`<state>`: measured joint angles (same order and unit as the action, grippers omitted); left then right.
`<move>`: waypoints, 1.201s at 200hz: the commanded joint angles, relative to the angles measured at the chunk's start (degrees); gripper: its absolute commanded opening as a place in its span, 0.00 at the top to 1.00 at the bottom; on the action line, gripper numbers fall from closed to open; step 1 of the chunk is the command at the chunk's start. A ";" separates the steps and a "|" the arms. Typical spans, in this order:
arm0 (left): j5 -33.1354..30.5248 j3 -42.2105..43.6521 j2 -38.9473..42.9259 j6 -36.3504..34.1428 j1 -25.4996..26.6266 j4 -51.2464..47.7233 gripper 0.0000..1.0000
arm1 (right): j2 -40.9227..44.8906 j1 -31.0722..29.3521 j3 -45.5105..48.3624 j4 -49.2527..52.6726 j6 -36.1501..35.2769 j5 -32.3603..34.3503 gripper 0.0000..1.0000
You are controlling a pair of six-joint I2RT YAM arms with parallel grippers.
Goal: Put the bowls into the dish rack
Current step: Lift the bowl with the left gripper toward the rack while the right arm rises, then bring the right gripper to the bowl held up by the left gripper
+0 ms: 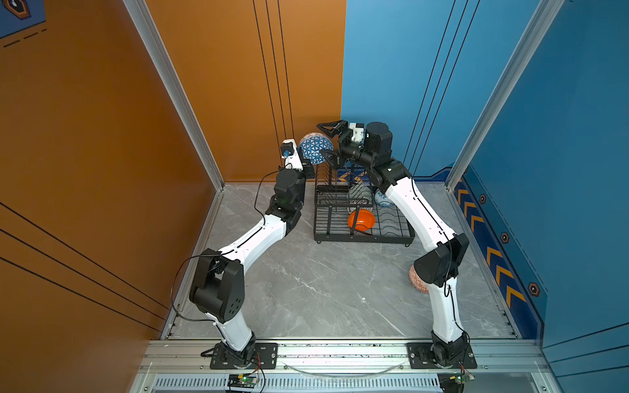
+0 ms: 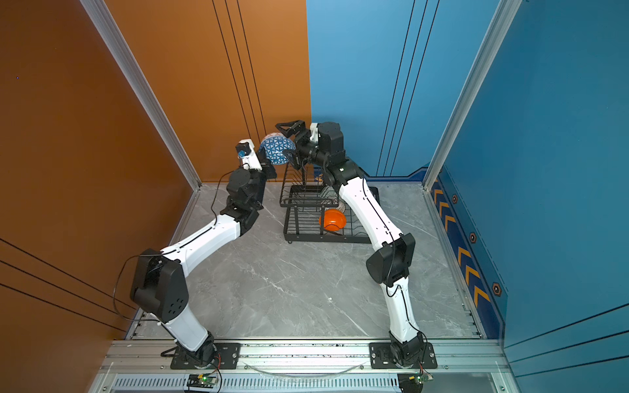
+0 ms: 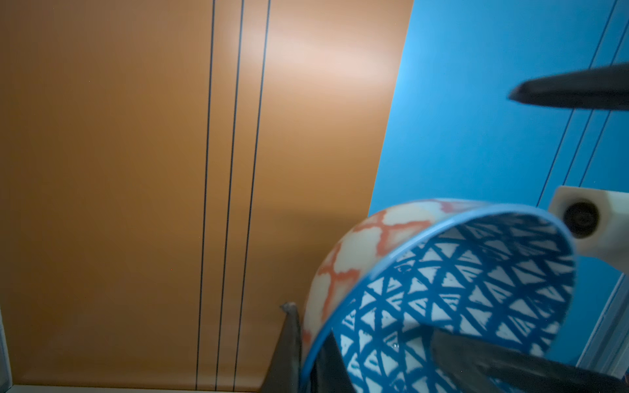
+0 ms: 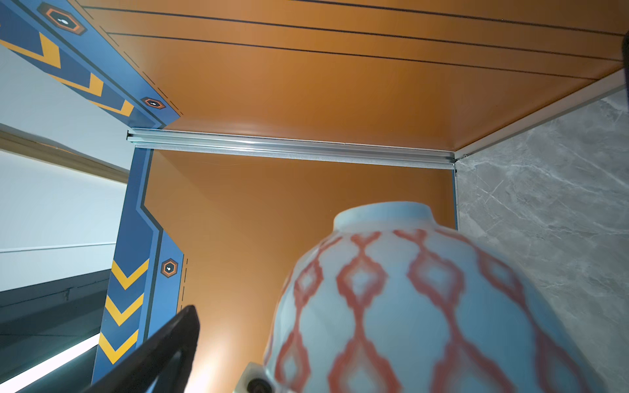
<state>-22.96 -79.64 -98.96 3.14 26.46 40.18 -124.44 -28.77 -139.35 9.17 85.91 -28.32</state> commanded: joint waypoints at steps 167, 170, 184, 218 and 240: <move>-9.83 -3.34 -1.26 -14.52 6.46 7.73 1.00 | 0.70 2.85 -0.82 1.99 6.15 9.63 0.81; -9.82 -3.28 -1.17 -14.70 6.60 7.74 1.00 | 0.69 2.89 -0.73 1.99 6.19 9.60 0.83; -10.16 -3.02 -1.23 -15.13 6.99 7.87 1.00 | 0.61 3.02 -0.79 2.03 6.65 9.28 0.91; -11.85 -2.79 -1.33 -15.31 7.88 7.92 1.00 | 0.60 3.41 -0.93 1.94 6.78 7.54 1.00; -12.37 -3.31 -1.24 -15.44 8.15 7.90 0.97 | 0.61 3.80 -0.98 1.27 6.39 6.82 1.00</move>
<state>-36.53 -81.43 -102.15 -8.80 32.80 43.11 -124.57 -28.05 -139.65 10.81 97.97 -23.97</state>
